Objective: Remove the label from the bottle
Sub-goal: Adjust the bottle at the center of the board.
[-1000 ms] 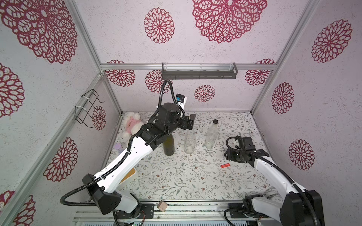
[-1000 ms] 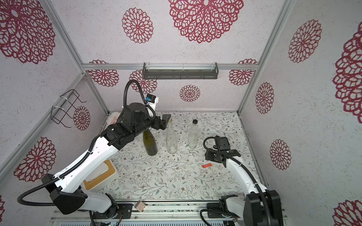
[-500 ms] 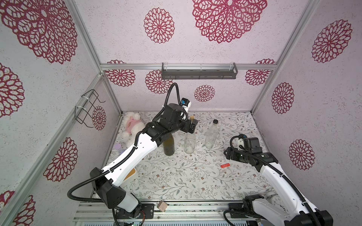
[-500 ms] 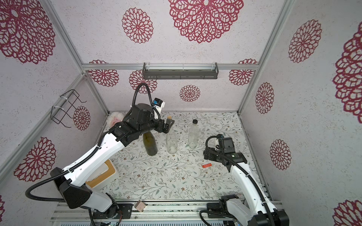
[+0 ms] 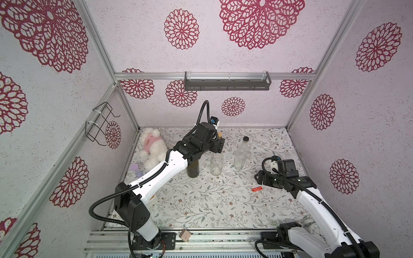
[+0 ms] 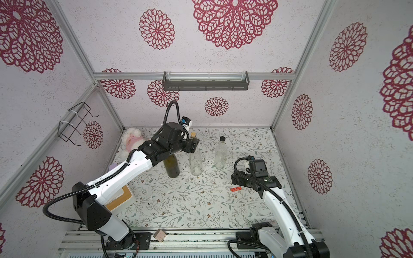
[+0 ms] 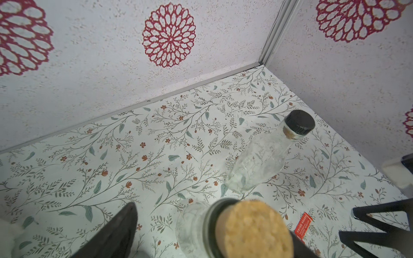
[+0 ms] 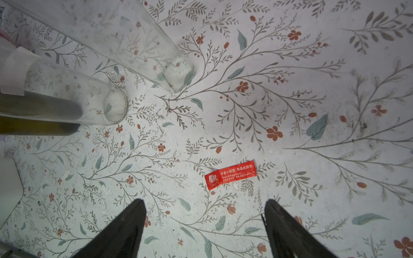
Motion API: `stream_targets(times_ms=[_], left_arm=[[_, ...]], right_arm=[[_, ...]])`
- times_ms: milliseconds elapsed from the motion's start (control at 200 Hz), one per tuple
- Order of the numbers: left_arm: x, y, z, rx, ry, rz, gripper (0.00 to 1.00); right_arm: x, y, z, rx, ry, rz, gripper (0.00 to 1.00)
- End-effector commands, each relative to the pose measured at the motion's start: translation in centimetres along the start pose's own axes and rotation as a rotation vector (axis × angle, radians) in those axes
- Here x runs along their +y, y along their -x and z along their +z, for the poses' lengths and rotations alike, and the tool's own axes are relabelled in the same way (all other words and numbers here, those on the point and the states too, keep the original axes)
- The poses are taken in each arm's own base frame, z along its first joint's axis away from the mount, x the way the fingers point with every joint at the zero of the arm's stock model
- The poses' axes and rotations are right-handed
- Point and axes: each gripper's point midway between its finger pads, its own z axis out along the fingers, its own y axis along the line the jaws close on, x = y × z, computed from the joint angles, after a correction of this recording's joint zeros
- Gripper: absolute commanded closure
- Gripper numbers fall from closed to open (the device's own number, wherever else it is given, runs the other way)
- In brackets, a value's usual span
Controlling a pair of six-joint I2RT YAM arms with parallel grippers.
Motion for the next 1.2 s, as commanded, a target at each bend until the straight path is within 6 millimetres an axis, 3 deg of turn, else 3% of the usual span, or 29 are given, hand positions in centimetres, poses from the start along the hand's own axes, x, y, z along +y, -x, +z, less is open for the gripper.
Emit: stream_targets(times_ms=[0,490,976,1096,1196], left_arm=[[-0.2,0.4,0.8,-0.034,0.011,-0.01,0.21],[-0.7,0.1,1.6,-0.059,-0.015,-0.013,0.41],[-1.4,-0.1,1.7,-0.066,-0.026,-0.007,0.56],[-1.7,-0.3,1.7,-0.064,-0.03,-0.003,0.69],[-1.9,-0.4,1.6,-0.061,-0.028,-0.002,0.73]], right_arm=[[0.4,1.0,-0.6,-0.046,0.015,-0.025,0.15],[1.8,1.5,-0.7,-0.087,0.098,-0.049,0.17],[1.8,1.3,-0.5,-0.085,0.109,-0.054,0.18],[1.8,1.1,-0.4,-0.083,0.11,-0.052,0.18],[1.8,1.1,-0.5,-0.087,0.11,-0.053,0.18]])
